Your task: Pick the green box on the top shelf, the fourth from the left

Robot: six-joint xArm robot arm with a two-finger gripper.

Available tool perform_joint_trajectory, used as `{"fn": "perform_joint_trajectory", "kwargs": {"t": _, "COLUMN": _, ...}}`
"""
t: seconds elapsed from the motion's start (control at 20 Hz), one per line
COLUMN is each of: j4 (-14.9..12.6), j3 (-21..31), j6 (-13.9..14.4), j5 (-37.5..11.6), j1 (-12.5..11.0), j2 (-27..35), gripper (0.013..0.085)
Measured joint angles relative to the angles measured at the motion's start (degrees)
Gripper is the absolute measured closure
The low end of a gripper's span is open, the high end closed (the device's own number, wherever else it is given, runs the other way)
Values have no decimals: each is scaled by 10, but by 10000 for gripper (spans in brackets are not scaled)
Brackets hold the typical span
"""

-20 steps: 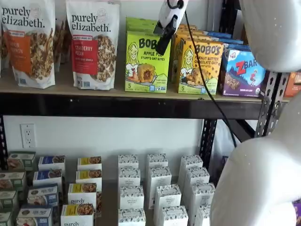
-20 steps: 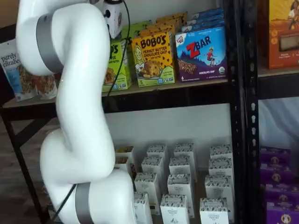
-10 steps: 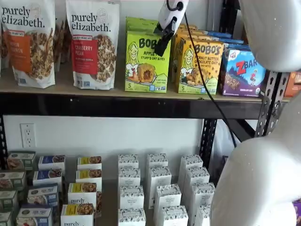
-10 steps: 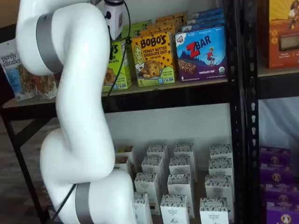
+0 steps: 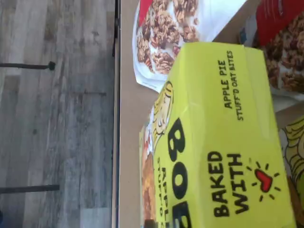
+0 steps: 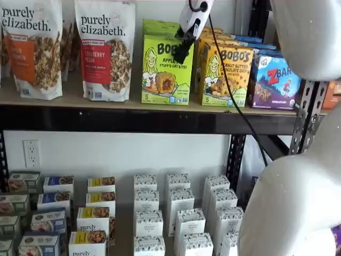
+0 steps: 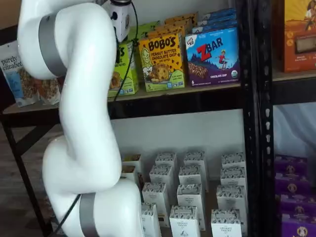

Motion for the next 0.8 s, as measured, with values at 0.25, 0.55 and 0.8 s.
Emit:
{"fn": "perform_joint_trajectory", "kwargs": {"t": 0.25, "j4": 1, "j3": 2, "j6": 0, "j5": -5, "j1": 0, "j2": -2, "gripper": 370}}
{"fn": "perform_joint_trajectory", "kwargs": {"t": 0.55, "j4": 2, "j3": 3, "j6": 1, "j5": -6, "j1": 1, "j2": -4, "gripper": 530}}
{"fn": "perform_joint_trajectory", "kwargs": {"t": 0.8, "j4": 2, "j3": 1, "j6": 1, "j5": -2, "j1": 0, "j2": -5, "gripper": 570}}
